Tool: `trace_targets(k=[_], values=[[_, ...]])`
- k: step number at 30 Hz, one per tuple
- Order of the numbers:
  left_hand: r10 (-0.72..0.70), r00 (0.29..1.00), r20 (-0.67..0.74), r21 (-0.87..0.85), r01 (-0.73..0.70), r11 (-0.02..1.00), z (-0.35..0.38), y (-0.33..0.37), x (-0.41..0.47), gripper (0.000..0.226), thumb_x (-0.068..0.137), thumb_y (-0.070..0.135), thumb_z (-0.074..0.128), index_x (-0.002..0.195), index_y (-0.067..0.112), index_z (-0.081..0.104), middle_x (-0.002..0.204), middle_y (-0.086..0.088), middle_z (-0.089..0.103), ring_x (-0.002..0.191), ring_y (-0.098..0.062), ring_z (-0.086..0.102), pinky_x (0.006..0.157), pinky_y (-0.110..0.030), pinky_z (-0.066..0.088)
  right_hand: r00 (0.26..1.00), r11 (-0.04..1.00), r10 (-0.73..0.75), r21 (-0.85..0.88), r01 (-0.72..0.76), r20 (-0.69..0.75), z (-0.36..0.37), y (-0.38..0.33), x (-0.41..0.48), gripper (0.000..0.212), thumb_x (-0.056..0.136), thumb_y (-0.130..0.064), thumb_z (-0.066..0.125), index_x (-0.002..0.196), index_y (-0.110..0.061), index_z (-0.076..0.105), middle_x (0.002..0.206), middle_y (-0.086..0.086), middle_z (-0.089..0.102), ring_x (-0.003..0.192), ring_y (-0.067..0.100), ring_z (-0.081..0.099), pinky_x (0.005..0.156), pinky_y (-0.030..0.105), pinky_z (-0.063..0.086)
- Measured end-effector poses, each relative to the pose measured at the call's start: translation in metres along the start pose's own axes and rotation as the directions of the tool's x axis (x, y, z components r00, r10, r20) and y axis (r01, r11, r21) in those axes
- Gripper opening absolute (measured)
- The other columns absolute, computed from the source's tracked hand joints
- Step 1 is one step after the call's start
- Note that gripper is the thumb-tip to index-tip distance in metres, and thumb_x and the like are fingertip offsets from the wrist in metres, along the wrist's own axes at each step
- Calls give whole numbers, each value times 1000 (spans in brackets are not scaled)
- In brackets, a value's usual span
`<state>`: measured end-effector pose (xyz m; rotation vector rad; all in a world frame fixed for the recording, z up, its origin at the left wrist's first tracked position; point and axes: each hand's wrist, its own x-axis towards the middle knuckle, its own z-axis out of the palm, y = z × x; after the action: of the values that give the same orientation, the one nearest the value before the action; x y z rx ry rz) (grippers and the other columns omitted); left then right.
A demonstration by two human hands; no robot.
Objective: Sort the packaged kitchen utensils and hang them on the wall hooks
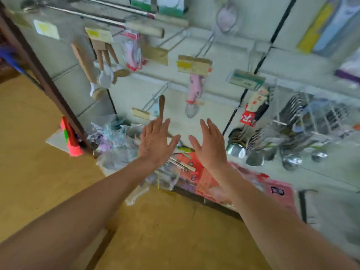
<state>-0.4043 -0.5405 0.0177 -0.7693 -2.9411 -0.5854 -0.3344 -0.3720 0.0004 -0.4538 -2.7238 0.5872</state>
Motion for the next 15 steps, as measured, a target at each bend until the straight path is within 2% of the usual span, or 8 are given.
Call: trace_targets(k=[7,11,15], values=[[247,965,90,-69,-241,968,54,181,3,65,99,54,33,152,18,26,157,-11,27,145,-29,19,121,-42,13,968,970,230,-63,-237,-97,-101,151,-54,68,99,-52,43,155,-17,25,161,10,24,149,27,20,122,46,18],[407,908,97,-120,-395,911,91,267,-5,61,97,55,32,143,14,40,143,-11,46,134,-30,38,115,-43,30,926,934,339,-57,-352,-165,-150,228,-90,66,99,-50,46,153,-14,29,159,12,29,148,28,24,121,44,20],[479,864,153,-168,-455,874,126,336,-15,55,100,50,35,140,13,43,139,-9,49,132,-29,41,111,-42,33,876,893,437,-20,-450,-203,-184,286,-122,64,101,-46,46,154,-15,27,161,11,24,150,26,19,122,41,17]])
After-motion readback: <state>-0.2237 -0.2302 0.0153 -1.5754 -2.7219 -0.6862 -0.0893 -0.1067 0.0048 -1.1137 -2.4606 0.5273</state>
